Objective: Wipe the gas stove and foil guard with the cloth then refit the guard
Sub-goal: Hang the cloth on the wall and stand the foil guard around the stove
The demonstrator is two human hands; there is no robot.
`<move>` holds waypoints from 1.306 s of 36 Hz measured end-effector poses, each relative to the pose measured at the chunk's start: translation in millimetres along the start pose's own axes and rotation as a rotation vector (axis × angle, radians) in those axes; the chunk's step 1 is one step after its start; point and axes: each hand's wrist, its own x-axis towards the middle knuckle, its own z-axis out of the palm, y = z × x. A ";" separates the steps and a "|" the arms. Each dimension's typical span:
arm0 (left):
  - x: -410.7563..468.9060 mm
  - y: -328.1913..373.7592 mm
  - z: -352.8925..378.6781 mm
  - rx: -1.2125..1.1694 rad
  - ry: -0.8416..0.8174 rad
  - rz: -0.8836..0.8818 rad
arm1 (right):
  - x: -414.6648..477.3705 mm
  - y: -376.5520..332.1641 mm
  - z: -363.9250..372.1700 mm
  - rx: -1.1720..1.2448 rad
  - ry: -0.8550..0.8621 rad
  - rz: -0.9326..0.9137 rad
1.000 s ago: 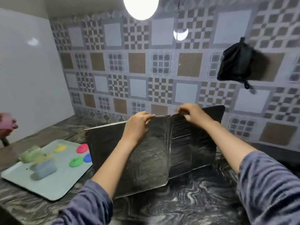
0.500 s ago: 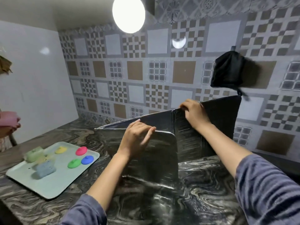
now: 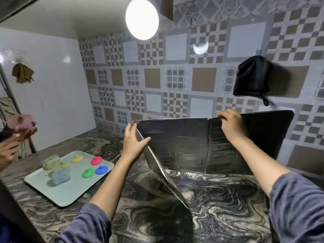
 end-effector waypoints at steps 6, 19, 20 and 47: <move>15.9 7.2 7.8 -0.192 -0.036 -0.177 | -4.7 16.0 -3.8 0.010 0.023 -0.001; 58.4 16.7 59.9 -0.504 -0.243 -0.215 | -13.6 71.6 -0.9 0.013 0.024 0.084; 62.2 16.7 63.8 -0.511 -0.249 -0.215 | -13.6 75.5 -0.9 0.017 0.019 0.084; 102.8 20.5 103.0 -0.792 -0.291 0.080 | 25.8 103.3 -4.9 -0.029 0.144 0.079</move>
